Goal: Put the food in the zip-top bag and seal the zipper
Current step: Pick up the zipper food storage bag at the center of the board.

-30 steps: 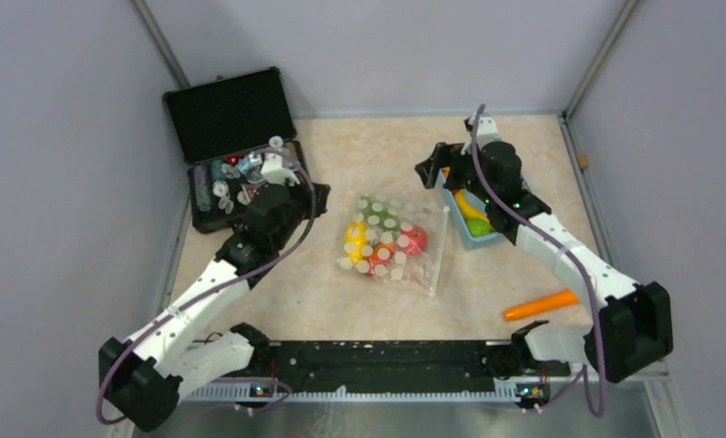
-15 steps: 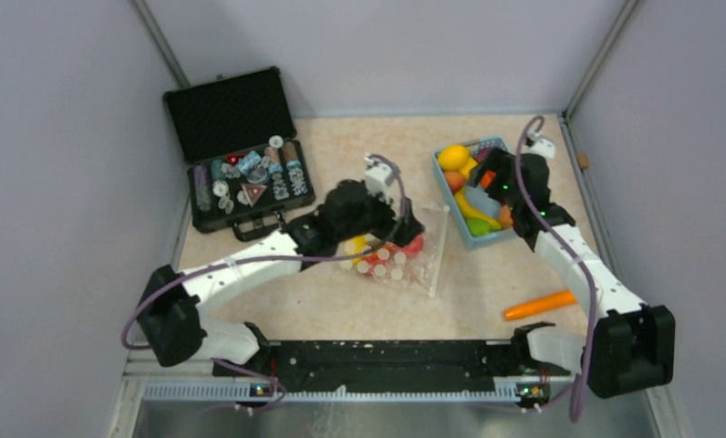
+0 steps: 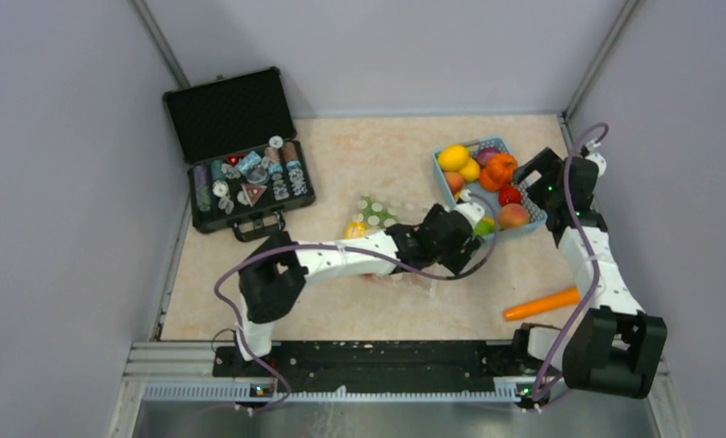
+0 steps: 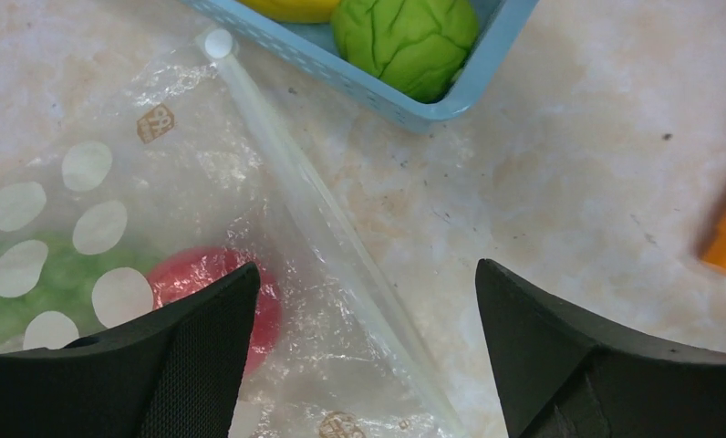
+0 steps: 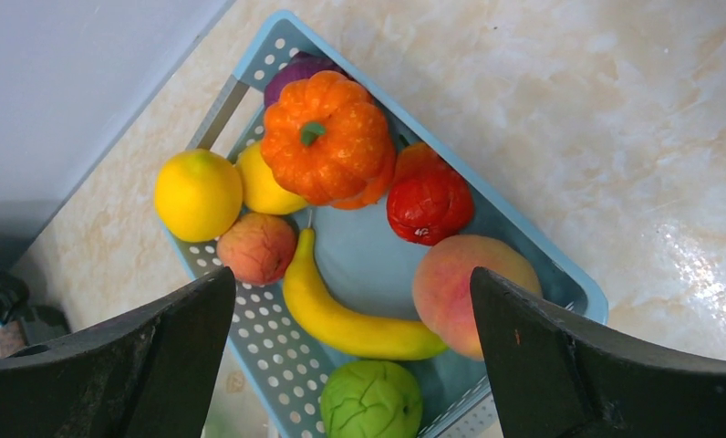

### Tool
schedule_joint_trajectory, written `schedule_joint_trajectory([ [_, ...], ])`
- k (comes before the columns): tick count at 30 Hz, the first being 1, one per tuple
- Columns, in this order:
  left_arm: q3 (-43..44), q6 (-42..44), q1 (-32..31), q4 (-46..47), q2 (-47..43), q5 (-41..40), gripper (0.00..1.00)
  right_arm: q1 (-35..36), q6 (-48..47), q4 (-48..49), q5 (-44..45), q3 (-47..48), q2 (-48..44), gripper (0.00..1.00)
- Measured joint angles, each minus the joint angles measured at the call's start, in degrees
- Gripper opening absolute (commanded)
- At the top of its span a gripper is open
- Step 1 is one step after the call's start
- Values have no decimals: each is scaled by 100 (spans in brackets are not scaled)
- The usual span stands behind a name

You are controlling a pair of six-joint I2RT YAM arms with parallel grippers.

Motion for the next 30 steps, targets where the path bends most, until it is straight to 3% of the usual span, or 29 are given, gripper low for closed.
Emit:
schedule_joint_trajectory([
  [11,1045,-33,-520,-1058,1196,-2304,77,-2,111,125,-363,-229,-42,98],
  [20,1370,-24,-737,-1290,1869,-3215,62,-2,153,153,-400,-332,-46,98],
  [27,1379,-15,-754,-1300,1930,-3738,37,-2,210,382,-540,-470,-50,97],
  [28,1381,-2,-756,-1296,1930,-3783,23,-2,219,389,-573,-490,-50,97],
  [30,1379,-13,-756,-1270,1930,-3877,7,-2,247,413,-645,-496,-46,97],
])
